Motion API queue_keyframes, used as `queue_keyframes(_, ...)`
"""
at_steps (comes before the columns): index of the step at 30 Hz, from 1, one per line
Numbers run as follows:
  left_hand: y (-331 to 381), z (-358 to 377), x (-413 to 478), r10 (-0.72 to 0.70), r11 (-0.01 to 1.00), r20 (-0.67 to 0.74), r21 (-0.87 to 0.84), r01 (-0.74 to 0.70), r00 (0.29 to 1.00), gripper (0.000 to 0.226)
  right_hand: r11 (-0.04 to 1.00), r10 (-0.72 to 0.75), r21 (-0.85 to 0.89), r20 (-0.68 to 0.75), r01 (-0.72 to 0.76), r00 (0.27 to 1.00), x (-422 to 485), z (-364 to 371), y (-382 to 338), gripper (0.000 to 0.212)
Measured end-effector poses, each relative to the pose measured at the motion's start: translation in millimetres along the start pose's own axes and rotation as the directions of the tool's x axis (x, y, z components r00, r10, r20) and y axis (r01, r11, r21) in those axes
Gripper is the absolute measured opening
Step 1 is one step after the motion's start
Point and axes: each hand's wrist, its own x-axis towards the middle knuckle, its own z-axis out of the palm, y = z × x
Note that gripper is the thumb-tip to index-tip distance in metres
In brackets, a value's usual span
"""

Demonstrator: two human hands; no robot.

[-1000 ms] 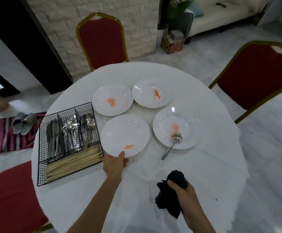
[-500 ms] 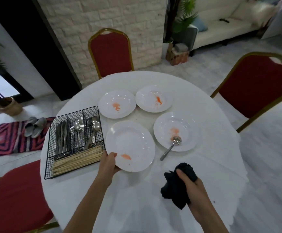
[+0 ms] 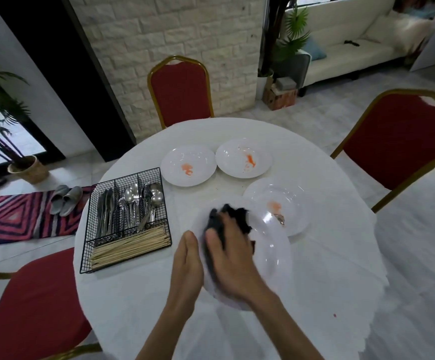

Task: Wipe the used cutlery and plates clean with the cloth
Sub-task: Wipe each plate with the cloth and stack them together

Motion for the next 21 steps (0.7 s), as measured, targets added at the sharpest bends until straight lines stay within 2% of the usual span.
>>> queue_keyframes(2,1.3,-2.1,6.3,0.003,0.999,-0.016,-0.048,-0.004,1.0,0.044,0.984,-0.089,-0.14,0.156,0.112,0.984,-15.6,13.7,4.6,0.051)
queue_keyframes(5,8.8,-23.4,21.7,-0.078,0.993,-0.172,-0.103,0.061,0.982,0.052,0.915,-0.216,-0.25,0.358,0.316,0.908,-47.1,7.2,24.5,0.046)
queue_keyframes(7,7.7,-32.9,27.0,-0.068,0.994,-0.184,-0.099,0.05,0.981,0.051,0.907,-0.226,-0.283,0.297,0.312,0.928,-59.5,-3.0,44.4,0.044)
queue_keyframes(10,10.0,-28.3,20.9,-0.07,0.993,-0.172,-0.111,0.051,0.983,0.06,0.905,-0.235,-0.369,-0.017,0.212,0.972,-62.8,-9.1,59.3,0.044)
queue_keyframes(11,9.2,-25.0,18.0,-0.086,0.99,-0.178,-0.123,0.064,0.98,0.064,0.899,-0.252,-0.384,-0.06,0.211,0.966,-62.7,-6.7,55.1,0.045)
queue_keyframes(13,5.9,-17.4,11.8,-0.125,0.987,-0.165,-0.125,0.105,0.978,0.06,0.893,-0.28,-0.363,0.015,0.267,0.96,-65.2,-0.1,33.2,0.042)
queue_keyframes(16,2.9,-4.3,-6.6,-0.171,0.98,-0.025,-0.111,0.167,0.985,0.05,0.921,-0.246,-0.254,0.205,0.294,0.947,-63.2,2.0,9.6,0.05)
queue_keyframes(18,1.1,1.9,-13.8,-0.161,0.981,0.029,-0.102,0.163,0.987,0.047,0.917,-0.254,-0.269,0.172,0.293,0.952,-46.2,-5.1,13.5,0.047)
queue_keyframes(21,3.8,2.0,-12.8,-0.118,0.992,-0.002,-0.044,0.118,0.993,0.046,0.946,-0.165,-0.285,-0.018,0.153,0.986,-20.1,-21.6,34.9,0.053)
